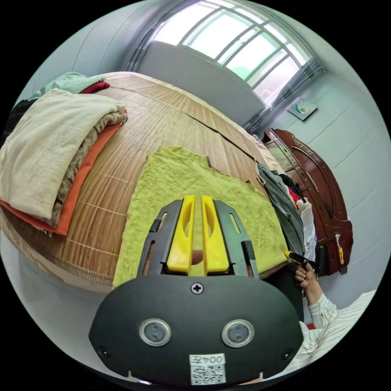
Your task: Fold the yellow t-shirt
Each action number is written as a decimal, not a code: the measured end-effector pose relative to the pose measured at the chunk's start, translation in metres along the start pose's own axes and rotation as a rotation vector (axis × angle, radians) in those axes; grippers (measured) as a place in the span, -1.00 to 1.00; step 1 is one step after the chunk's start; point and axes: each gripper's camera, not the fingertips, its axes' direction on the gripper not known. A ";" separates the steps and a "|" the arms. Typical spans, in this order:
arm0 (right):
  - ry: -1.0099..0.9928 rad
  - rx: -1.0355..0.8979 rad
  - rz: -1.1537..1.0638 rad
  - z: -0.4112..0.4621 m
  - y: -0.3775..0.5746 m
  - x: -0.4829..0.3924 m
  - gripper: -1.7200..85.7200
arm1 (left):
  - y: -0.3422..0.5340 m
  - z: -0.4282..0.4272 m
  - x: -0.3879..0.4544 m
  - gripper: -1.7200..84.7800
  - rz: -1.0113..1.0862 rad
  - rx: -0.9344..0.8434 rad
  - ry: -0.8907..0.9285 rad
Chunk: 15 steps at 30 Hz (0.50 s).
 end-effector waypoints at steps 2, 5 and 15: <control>-0.025 0.044 0.013 -0.011 0.003 0.006 -0.94 | 0.018 0.007 0.029 -0.90 0.055 -0.001 0.032; -0.079 0.118 0.105 -0.033 0.012 0.026 -0.88 | 0.056 0.029 0.086 -0.90 0.180 -0.029 0.072; -0.226 0.061 0.326 -0.044 0.015 0.077 -0.77 | 0.196 0.159 0.299 -0.83 0.679 -0.203 0.132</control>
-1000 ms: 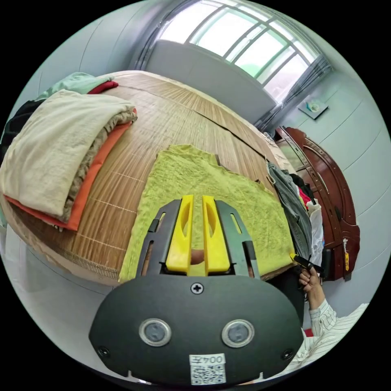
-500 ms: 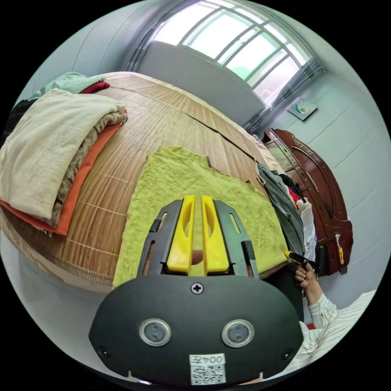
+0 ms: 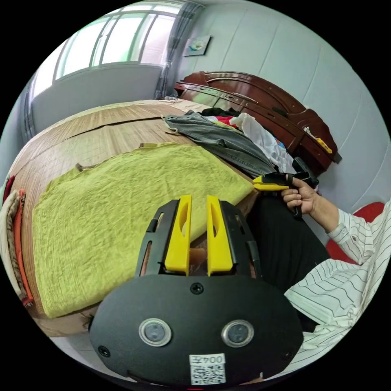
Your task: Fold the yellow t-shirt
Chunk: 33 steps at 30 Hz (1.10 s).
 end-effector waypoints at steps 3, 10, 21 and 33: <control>-0.060 -0.021 0.038 -0.001 -0.004 0.006 -0.74 | -0.013 0.041 0.059 -0.79 0.152 -0.032 -0.017; -0.194 -0.101 0.125 0.010 -0.014 0.021 -0.84 | -0.028 0.124 0.163 -0.70 0.413 -0.111 -0.096; -0.123 -0.136 -0.039 0.004 -0.033 -0.042 -0.95 | -0.034 0.217 0.271 -0.70 0.612 -0.142 -0.282; -0.263 -0.070 -0.049 0.026 -0.066 -0.057 -0.60 | -0.069 0.202 0.229 -0.93 0.192 -0.009 -0.229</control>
